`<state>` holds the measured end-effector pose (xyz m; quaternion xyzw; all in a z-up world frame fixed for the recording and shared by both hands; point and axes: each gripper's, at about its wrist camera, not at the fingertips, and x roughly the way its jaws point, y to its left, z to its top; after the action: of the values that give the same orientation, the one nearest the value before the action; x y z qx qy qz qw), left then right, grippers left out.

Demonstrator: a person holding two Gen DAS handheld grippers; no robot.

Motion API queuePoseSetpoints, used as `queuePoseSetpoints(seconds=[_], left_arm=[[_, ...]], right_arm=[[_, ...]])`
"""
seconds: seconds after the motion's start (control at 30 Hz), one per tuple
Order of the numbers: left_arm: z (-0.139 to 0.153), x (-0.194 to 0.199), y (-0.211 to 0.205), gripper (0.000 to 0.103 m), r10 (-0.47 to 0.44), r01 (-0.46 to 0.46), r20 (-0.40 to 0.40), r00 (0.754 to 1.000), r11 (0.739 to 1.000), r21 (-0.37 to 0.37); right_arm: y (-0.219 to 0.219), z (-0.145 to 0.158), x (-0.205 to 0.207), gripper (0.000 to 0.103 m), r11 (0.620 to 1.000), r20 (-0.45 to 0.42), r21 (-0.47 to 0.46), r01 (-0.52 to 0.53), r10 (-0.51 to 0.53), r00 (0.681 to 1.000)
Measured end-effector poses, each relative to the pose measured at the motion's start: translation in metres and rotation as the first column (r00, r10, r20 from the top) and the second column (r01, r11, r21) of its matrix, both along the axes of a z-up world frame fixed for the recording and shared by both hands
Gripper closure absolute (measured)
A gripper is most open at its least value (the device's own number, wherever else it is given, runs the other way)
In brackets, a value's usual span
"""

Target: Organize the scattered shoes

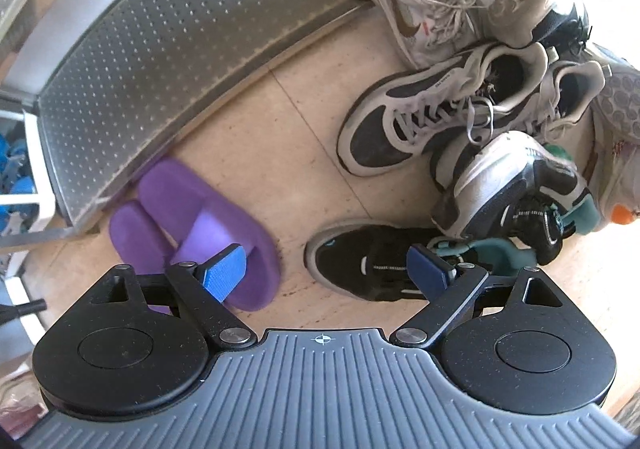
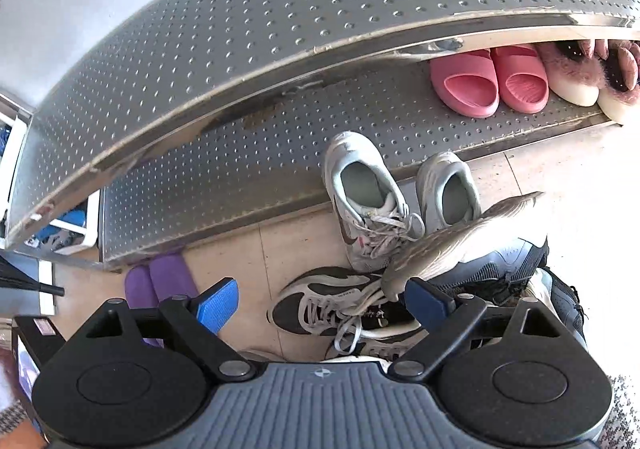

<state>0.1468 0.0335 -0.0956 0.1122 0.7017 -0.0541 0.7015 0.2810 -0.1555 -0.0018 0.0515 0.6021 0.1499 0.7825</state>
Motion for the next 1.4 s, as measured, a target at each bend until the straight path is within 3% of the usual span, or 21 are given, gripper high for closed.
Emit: queuePoseSetpoints(seconds=[0.17, 0.23, 0.4, 0.5, 0.6, 0.7, 0.73, 0.77, 0.83, 0.87, 0.9, 1.0, 1.07, 1.13, 1.2, 1.33, 1.4], left_arm=[[-0.023, -0.007, 0.025, 0.012, 0.166, -0.167, -0.101, 0.981, 0.986, 0.002], [-0.025, -0.009, 0.031, 0.014, 0.193, -0.195, -0.112, 0.975, 0.981, -0.005], [-0.003, -0.007, 0.035, 0.013, 0.184, -0.183, -0.036, 0.982, 0.983, 0.019], [0.024, 0.003, 0.051, 0.011, 0.206, -0.208, 0.061, 0.977, 0.977, 0.034], [0.036, 0.005, 0.067, 0.01, 0.246, -0.249, 0.093, 0.965, 0.968, 0.027], [0.044, 0.004, 0.075, 0.01, 0.259, -0.26, 0.086, 0.962, 0.966, -0.002], [0.046, 0.003, 0.074, 0.01, 0.252, -0.252, 0.085, 0.964, 0.968, -0.014], [0.049, 0.001, 0.071, 0.01, 0.238, -0.237, 0.085, 0.967, 0.971, -0.029], [0.053, -0.003, 0.064, 0.01, 0.209, -0.206, 0.093, 0.973, 0.977, -0.049], [0.056, -0.004, 0.06, 0.01, 0.193, -0.188, 0.097, 0.976, 0.98, -0.056], [0.057, -0.005, 0.057, 0.01, 0.186, -0.181, 0.098, 0.978, 0.982, -0.059], [0.058, -0.008, 0.047, 0.01, 0.155, -0.149, 0.102, 0.983, 0.987, -0.067], [0.056, -0.009, 0.042, 0.01, 0.146, -0.14, 0.099, 0.984, 0.988, -0.064], [0.054, -0.01, 0.041, 0.01, 0.14, -0.135, 0.096, 0.985, 0.989, -0.059], [0.051, -0.01, 0.037, 0.01, 0.129, -0.125, 0.09, 0.988, 0.991, -0.048], [0.046, -0.008, 0.033, 0.01, 0.114, -0.112, 0.081, 0.99, 0.993, -0.036], [0.045, -0.007, 0.03, 0.01, 0.105, -0.103, 0.08, 0.991, 0.994, -0.032]], right_arm=[[-0.006, 0.008, -0.007, 0.011, 1.0, -0.002, -0.005, -0.022, 0.022, 1.0], [-0.005, 0.006, -0.008, 0.011, 0.999, -0.004, -0.008, -0.032, 0.032, 0.999], [0.007, -0.004, -0.019, 0.008, 0.989, -0.043, -0.011, -0.145, 0.144, 0.989], [0.026, -0.016, -0.041, 0.009, 0.946, -0.052, -0.012, -0.323, 0.322, 0.945], [0.035, -0.039, -0.062, 0.009, 0.935, -0.109, -0.03, -0.353, 0.348, 0.931], [0.019, -0.07, -0.069, 0.009, 0.982, -0.22, -0.057, -0.181, 0.164, 0.962], [0.006, -0.081, -0.071, 0.009, 0.996, -0.265, -0.052, -0.071, 0.055, 0.963], [-0.019, -0.098, -0.076, 0.009, 0.992, -0.336, -0.037, 0.119, -0.124, 0.934], [-0.052, -0.117, -0.088, 0.009, 0.928, -0.415, -0.012, 0.372, -0.343, 0.843], [-0.072, -0.127, -0.102, 0.009, 0.856, -0.449, 0.004, 0.517, -0.461, 0.766], [-0.092, -0.137, -0.12, 0.009, 0.756, -0.475, 0.012, 0.655, -0.572, 0.669], [-0.117, -0.151, -0.161, 0.013, 0.612, -0.448, 0.005, 0.79, -0.706, 0.549], [-0.125, -0.157, -0.176, 0.029, 0.598, -0.42, 0.012, 0.801, -0.724, 0.547], [-0.131, -0.165, -0.186, 0.036, 0.592, -0.404, 0.017, 0.806, -0.733, 0.547], [-0.138, -0.173, -0.194, 0.039, 0.575, -0.385, 0.036, 0.817, -0.747, 0.542], [-0.149, -0.183, -0.201, 0.041, 0.569, -0.296, 0.125, 0.813, -0.76, 0.578], [-0.155, -0.192, -0.204, 0.041, 0.554, -0.294, 0.183, 0.812, -0.757, 0.583]])
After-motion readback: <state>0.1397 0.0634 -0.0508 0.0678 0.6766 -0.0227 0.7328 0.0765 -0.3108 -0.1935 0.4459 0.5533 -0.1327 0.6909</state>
